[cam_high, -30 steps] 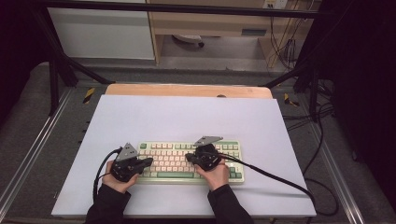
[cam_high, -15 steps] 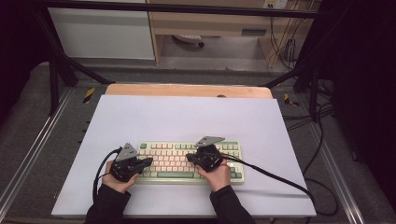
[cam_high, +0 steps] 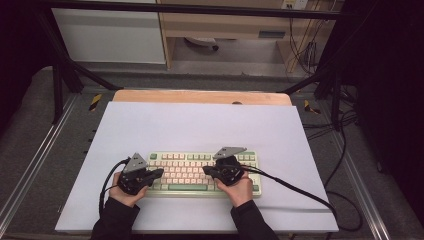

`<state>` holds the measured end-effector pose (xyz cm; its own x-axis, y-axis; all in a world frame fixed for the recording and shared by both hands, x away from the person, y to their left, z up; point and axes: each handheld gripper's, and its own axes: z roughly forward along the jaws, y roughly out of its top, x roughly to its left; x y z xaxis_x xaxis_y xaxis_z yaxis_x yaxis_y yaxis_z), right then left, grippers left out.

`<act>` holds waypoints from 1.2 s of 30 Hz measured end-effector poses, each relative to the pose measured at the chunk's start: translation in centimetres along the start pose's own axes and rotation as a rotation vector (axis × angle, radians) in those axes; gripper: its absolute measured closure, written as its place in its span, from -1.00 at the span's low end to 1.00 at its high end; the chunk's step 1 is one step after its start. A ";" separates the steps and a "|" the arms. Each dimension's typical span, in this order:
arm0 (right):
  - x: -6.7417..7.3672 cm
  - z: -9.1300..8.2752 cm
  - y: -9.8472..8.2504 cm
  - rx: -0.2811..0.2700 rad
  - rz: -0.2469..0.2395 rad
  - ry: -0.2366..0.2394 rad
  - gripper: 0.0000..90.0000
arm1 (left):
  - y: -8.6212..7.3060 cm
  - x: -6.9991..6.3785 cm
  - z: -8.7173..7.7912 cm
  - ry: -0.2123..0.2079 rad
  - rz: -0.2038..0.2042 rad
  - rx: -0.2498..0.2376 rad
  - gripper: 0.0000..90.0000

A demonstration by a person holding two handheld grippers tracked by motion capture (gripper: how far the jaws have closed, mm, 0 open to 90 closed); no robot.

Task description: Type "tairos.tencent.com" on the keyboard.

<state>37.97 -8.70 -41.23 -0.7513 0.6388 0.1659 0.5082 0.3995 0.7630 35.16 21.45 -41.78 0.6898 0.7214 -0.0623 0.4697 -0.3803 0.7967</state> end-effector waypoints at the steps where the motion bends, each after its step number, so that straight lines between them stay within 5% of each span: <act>1: -0.1 -0.1 -0.1 0.000 0.004 0.000 1.00 | 0.0 0.0 0.0 0.000 0.000 0.000 1.00; 21: -1.7 -3.5 -2.5 -0.010 0.025 -0.017 1.00 | 1.6 -0.8 0.7 0.004 0.008 -0.015 1.00; 36: -2.0 -4.4 -4.0 -0.012 0.043 -0.021 1.00 | 2.7 -1.4 3.4 0.010 0.015 0.012 1.00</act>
<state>35.60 -14.47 -41.82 -0.7197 0.6691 0.1852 0.5344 0.3638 0.7629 37.34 17.45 -41.64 0.6913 0.7212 -0.0445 0.4658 -0.3978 0.7904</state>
